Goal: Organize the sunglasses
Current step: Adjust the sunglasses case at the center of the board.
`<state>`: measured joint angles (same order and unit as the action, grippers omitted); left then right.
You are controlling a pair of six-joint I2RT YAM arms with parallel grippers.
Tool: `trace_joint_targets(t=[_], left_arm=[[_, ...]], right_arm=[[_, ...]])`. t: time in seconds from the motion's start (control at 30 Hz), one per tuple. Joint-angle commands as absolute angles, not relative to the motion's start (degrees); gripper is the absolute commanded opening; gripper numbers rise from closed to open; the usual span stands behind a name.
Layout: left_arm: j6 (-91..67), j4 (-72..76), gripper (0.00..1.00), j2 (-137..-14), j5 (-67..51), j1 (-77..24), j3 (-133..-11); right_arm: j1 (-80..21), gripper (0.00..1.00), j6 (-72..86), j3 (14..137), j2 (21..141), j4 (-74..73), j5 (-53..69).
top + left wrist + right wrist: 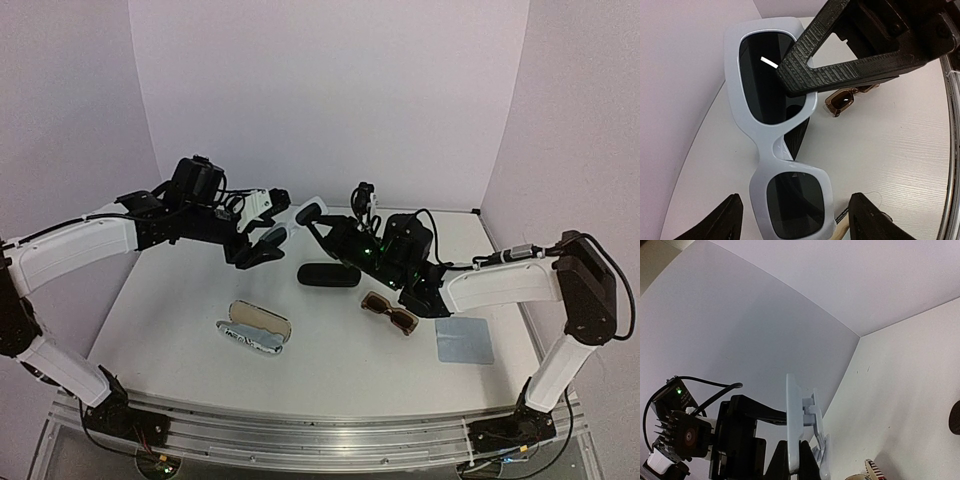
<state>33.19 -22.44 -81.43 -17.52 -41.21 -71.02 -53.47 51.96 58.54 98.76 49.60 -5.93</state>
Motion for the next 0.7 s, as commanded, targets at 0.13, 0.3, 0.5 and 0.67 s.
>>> trace_joint_targets(t=[0.13, 0.3, 0.5, 0.67], left_arm=[[33.5, -21.6, 0.57, -82.0, -18.3, -41.3, -73.0], [33.7, -21.6, 0.5, -82.0, -18.0, -41.3, -73.3], [34.8, -22.5, 0.34, -81.7, -17.6, -41.3, -72.7], [35.6, -23.2, 0.18, -81.4, -17.3, -41.3, -72.5]], right_arm=[[-53.8, 0.0, 52.4, 59.5, 98.1, 52.5, -5.2], [-53.9, 0.0, 53.4, 59.5, 98.8, 52.7, -4.5], [-53.9, 0.0, 54.7, 59.0, 100.1, 53.0, -3.1], [-53.8, 0.08, 55.0, 59.5, 101.4, 53.1, -1.3]])
